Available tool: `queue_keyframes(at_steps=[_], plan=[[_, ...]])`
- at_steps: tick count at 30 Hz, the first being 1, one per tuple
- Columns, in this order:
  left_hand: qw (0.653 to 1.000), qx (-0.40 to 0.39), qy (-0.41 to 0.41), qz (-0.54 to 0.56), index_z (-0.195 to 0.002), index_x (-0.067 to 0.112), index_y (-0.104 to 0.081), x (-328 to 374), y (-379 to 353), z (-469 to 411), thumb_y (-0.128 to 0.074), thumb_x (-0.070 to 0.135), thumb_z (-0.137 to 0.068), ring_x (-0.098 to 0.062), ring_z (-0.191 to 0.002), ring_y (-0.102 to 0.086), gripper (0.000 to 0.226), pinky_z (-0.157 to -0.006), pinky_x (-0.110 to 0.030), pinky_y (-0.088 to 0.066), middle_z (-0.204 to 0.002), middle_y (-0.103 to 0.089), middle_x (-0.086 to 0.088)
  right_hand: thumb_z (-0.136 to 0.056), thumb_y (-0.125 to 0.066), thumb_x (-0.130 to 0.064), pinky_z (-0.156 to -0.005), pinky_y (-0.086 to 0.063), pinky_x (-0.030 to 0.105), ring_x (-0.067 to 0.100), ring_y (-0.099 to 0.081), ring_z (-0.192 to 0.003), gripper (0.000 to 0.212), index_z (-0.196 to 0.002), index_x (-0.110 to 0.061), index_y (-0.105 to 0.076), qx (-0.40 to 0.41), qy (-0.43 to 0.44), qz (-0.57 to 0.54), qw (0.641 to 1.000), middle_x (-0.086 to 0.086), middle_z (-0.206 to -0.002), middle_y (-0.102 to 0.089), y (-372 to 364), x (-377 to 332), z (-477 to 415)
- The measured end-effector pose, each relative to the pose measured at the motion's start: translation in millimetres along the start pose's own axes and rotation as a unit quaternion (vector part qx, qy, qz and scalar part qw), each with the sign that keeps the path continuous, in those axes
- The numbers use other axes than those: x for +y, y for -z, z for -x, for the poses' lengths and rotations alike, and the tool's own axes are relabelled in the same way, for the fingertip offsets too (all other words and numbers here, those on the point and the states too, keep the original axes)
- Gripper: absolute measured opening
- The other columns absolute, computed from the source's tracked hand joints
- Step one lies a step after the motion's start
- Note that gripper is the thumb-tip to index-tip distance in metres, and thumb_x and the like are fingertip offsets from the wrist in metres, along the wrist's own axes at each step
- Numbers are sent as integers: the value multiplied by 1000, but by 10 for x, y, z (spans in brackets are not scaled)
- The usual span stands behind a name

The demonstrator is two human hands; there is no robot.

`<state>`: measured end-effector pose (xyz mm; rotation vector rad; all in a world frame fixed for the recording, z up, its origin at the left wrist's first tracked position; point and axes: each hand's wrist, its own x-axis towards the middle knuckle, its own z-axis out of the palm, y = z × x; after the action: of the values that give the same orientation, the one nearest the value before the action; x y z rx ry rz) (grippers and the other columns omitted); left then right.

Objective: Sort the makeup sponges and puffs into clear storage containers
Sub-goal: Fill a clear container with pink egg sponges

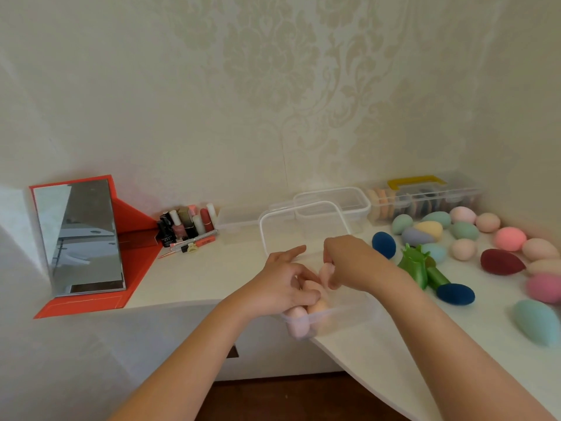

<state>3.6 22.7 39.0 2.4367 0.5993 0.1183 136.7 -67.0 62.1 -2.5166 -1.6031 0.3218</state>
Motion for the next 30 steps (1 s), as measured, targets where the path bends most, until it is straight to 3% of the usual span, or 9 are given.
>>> queue_keyframes(at_steps=[5, 7, 9, 11, 13, 16, 19, 24, 30], plan=[[999, 11, -5, -34, -111, 33, -62, 23, -28, -28, -64, 28, -80, -6, -139, -6, 32, -99, -19, -17, -154, -16, 15, -89, -48, -4, -47, -23, 15, 16, -45, -72, 6, -86, -6, -52, 65, -27, 31, 997, 1, -77, -48, -164, -45, -99], [999, 12, -6, -40, -111, 33, -62, 29, -28, -33, -64, 28, -80, -6, -139, -6, 32, -99, -19, -16, -154, -16, 14, -90, -46, -1, -48, -25, 14, 17, -53, -79, 23, -71, -11, -39, 81, -45, 34, 995, 0, -79, -48, -192, -88, -99], [999, 11, -5, -45, -112, 34, -61, 36, -27, -33, -63, 28, -79, -7, -138, -6, 33, -99, -20, -17, -154, -17, 14, -91, -46, -1, -61, -35, 16, 21, -59, -99, 7, -92, -8, -48, 105, -50, 31, 993, 8, -104, -56, -200, -92, -107], [999, 14, -1, -52, -116, 35, -57, 40, -27, -34, -63, 30, -78, -8, -138, -7, 38, -99, -21, -18, -154, -17, 12, -90, -50, -3, -68, -36, 20, 22, -59, -98, 21, -111, -5, -46, 122, -58, 21, 991, 10, -111, -54, -200, -81, -127], [998, 16, -1, -55, -120, 40, -50, 49, -27, -36, -63, 31, -77, -11, -138, -9, 46, -99, -24, -20, -153, -18, 10, -88, -54, -6, -60, -34, 18, 20, -54, -83, 8, -91, -10, -49, 105, -58, 13, 993, 2, -92, -51, -205, -37, -164], [997, 12, -5, -82, -127, 48, -41, 70, -17, -52, -62, 33, -77, -14, -137, -10, 57, -103, -30, -26, -153, -19, 8, -87, -53, -8, -46, -23, 17, 19, -47, -75, 32, -64, -17, -33, 92, -61, -6, 994, -4, -64, -38, -230, 8, -222], [990, 15, 2, -139, -133, 47, -35, 92, -35, -91, -61, 38, -76, -17, -139, -11, 63, -107, -37, -25, -154, -18, 5, -89, -51, -10, -51, -32, 20, 20, -50, -75, 10, -79, -10, -54, 88, -55, -17, 994, 0, -69, -50, -194, -12, -183], [958, 30, 1, -284, -133, 50, -37, 111, -101, -113, -48, 48, -82, -23, -138, -10, 53, -106, -40, -10, -157, -15, 0, -92, -52, -13, -68, -40, 24, 20, -56, -79, 22, -106, -4, -66, 43, -39, -21, 998, 11, -103, -68, -179, 34, -155], [978, -6, 36, -206, -139, 47, -30, 87, -66, -121, -46, 41, -85, -23, -145, 1, 57, -117, -45, -1, -159, -3, 1, -89, -45, -5, -76, -50, 29, 25, -64, -95, 30, -109, -4, -68, 57, -32, -80, 995, 11, -108, -68, -101, 22, -114]])
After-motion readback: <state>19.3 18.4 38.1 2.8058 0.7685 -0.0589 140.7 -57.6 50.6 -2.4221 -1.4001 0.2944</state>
